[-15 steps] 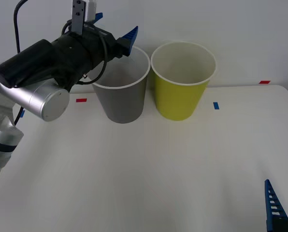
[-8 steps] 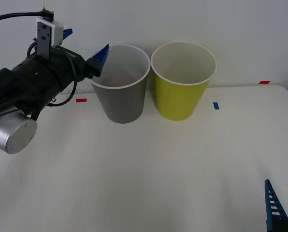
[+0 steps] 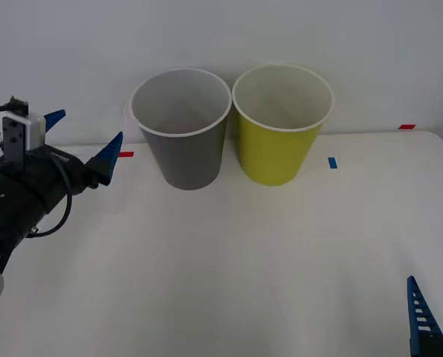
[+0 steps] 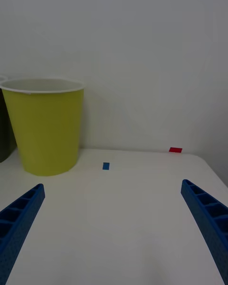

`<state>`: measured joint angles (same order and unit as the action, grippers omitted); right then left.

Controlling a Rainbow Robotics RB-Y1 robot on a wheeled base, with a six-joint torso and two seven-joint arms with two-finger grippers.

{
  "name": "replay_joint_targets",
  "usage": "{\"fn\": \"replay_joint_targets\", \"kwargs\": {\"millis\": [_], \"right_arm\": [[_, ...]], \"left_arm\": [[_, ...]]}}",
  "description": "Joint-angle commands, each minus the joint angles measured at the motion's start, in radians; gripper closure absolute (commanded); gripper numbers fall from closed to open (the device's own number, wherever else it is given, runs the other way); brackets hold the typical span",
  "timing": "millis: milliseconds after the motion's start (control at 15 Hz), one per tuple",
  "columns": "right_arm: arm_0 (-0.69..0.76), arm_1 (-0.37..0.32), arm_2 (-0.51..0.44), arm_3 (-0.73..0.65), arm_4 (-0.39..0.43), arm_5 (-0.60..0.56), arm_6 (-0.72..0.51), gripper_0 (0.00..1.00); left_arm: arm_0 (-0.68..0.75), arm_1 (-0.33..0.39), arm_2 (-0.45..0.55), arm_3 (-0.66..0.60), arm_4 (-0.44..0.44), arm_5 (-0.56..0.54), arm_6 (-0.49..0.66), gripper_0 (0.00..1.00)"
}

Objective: Put cans in the gray bin and PET bottles in the light green bin.

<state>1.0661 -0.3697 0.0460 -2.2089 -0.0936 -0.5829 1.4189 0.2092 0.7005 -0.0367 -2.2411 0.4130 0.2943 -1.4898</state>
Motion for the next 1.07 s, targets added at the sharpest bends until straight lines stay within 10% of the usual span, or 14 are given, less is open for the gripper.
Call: {"fn": "replay_joint_targets", "kwargs": {"millis": [67, 267, 533, 1067], "right_arm": [[0.0, 0.0, 0.0, 0.0, 0.0, 0.0, 0.0, 0.0], [0.0, 0.0, 0.0, 0.0, 0.0, 0.0, 0.0, 0.0], [0.0, 0.0, 0.0, 0.0, 0.0, 0.0, 0.0, 0.0], [0.0, 0.0, 0.0, 0.0, 0.0, 0.0, 0.0, 0.0]], "left_arm": [[0.122, -0.021, 0.012, -0.003, -0.02, -0.066, -0.004, 0.0], [0.194, -0.11, 0.012, 0.008, -0.048, -0.089, -0.024, 0.0], [0.294, -0.104, -0.043, 0.166, -0.066, -0.396, -0.029, 0.0], [0.55, -0.101, -0.049, 0.189, -0.103, -0.633, 0.023, 0.0]]}}
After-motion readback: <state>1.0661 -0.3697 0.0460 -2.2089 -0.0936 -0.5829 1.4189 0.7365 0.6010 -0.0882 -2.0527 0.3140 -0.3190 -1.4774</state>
